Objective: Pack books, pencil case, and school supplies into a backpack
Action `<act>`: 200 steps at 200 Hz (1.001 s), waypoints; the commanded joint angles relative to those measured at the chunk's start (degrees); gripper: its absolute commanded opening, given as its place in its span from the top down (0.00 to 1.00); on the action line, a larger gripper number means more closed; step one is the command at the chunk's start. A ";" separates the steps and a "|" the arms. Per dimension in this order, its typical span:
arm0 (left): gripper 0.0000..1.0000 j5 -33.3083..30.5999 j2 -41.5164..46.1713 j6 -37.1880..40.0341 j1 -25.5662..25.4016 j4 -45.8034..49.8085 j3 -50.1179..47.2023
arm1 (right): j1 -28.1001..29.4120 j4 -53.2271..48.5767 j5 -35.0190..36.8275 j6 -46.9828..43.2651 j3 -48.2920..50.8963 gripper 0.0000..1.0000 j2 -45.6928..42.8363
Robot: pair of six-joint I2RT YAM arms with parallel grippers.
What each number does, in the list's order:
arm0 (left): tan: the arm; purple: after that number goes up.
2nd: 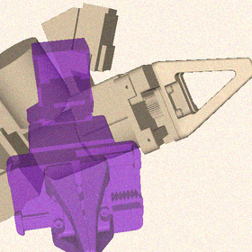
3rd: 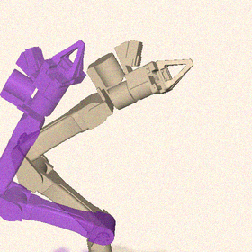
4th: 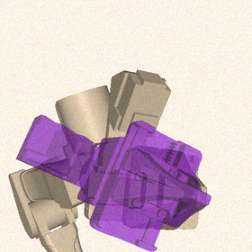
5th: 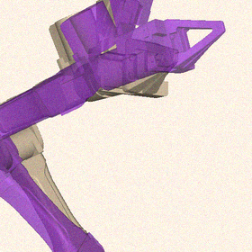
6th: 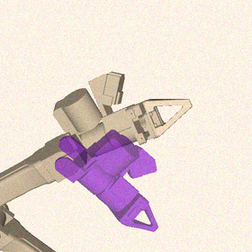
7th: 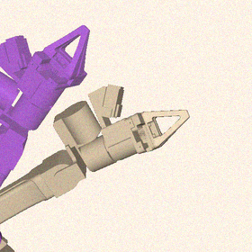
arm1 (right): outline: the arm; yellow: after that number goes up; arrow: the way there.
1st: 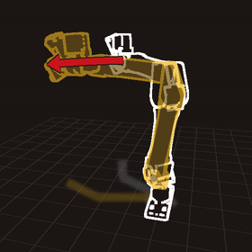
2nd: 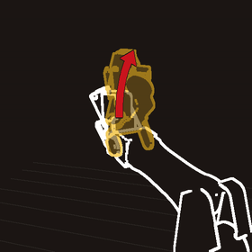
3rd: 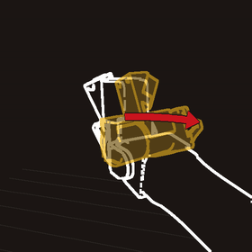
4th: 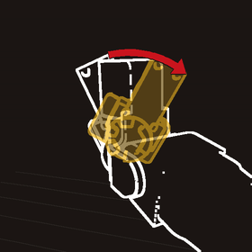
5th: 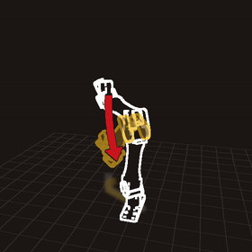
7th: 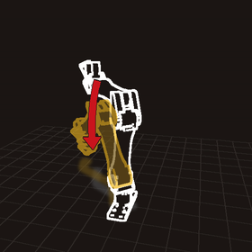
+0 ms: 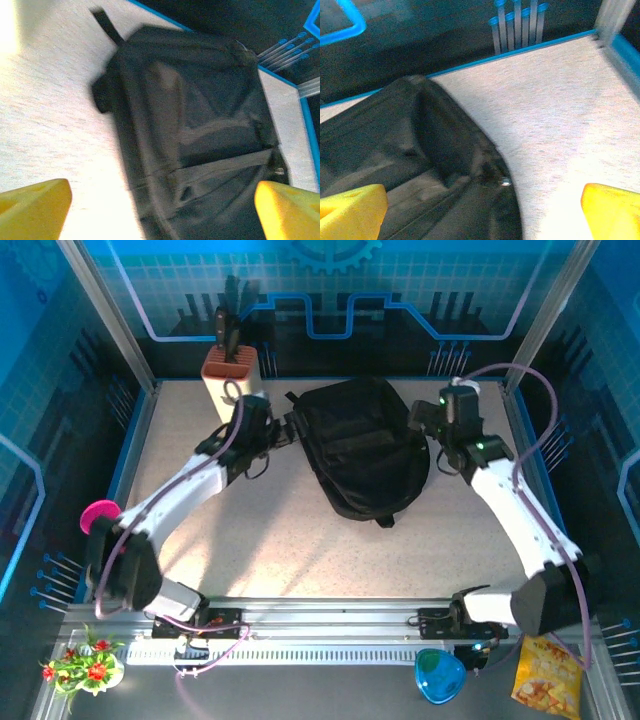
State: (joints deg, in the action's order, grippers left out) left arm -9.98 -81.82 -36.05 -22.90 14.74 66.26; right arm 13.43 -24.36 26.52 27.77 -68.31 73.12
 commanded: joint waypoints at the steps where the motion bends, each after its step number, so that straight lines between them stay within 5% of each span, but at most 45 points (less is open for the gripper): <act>1: 0.01 -15.50 7.18 3.35 1.66 2.78 -8.15 | -2.45 3.58 10.87 3.31 8.52 0.00 -3.65; 46: 0.01 -32.03 18.87 5.42 7.99 0.55 -22.17 | -6.26 13.10 16.44 2.89 24.96 0.00 -7.73; 85: 0.01 -38.80 22.19 17.09 10.39 -16.52 -34.36 | -6.69 28.05 14.64 -3.93 35.40 0.00 -5.04; 129: 0.01 -27.80 18.99 27.87 14.63 -34.36 -42.02 | -6.63 55.02 5.01 -15.80 45.10 0.00 -0.95; 200: 0.01 -7.55 6.53 36.82 17.35 -61.10 -47.47 | -7.27 80.73 -7.30 -25.80 50.24 0.00 10.69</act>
State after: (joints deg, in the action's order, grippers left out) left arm -25.91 -71.85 -2.92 -6.61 -33.41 19.51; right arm 7.14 41.69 25.26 5.87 -19.73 80.20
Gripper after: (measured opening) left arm 0.992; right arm 0.997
